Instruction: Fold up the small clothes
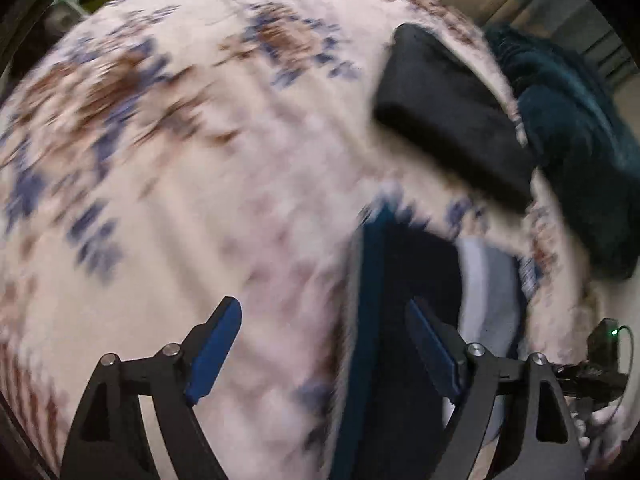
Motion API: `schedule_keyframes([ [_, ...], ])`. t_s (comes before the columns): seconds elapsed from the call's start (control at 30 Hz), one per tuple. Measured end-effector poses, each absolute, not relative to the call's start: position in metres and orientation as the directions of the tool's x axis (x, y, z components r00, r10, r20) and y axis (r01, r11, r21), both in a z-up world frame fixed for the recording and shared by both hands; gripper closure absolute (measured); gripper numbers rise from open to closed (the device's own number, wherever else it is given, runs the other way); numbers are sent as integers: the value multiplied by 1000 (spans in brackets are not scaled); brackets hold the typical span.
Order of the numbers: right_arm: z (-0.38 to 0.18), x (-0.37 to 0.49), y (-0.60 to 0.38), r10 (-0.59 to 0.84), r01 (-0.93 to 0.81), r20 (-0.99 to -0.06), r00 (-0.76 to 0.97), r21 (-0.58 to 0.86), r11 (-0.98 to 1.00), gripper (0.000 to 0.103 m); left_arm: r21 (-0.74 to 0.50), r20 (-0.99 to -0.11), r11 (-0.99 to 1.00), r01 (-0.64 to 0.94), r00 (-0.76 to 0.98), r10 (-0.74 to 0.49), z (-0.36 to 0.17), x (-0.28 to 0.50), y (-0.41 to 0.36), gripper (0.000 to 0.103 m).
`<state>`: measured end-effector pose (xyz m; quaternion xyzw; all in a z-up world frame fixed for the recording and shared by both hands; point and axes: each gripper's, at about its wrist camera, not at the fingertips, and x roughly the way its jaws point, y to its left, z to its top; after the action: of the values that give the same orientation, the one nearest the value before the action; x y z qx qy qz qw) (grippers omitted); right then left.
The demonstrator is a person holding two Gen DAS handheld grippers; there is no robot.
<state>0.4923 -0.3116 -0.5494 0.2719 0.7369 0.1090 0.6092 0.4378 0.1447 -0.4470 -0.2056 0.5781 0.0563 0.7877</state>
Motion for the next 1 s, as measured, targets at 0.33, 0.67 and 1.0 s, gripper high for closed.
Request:
schedule_keyframes([
  [0.33,-525,435,-310,558,403,-829,41,524,750,88,-327,-938,871,-367,237,-253,-467,390,121,19],
  [0.67,-553,411,-324,406,350,-904,-131,341,872,71,-359,-931,873,-330,192,-311,-478,401,115,19],
  [1.0,-574,343,-351,737,666,-669,91,591,455,44,-374,-925,864,-338,198,-323,-491,388,98,19],
])
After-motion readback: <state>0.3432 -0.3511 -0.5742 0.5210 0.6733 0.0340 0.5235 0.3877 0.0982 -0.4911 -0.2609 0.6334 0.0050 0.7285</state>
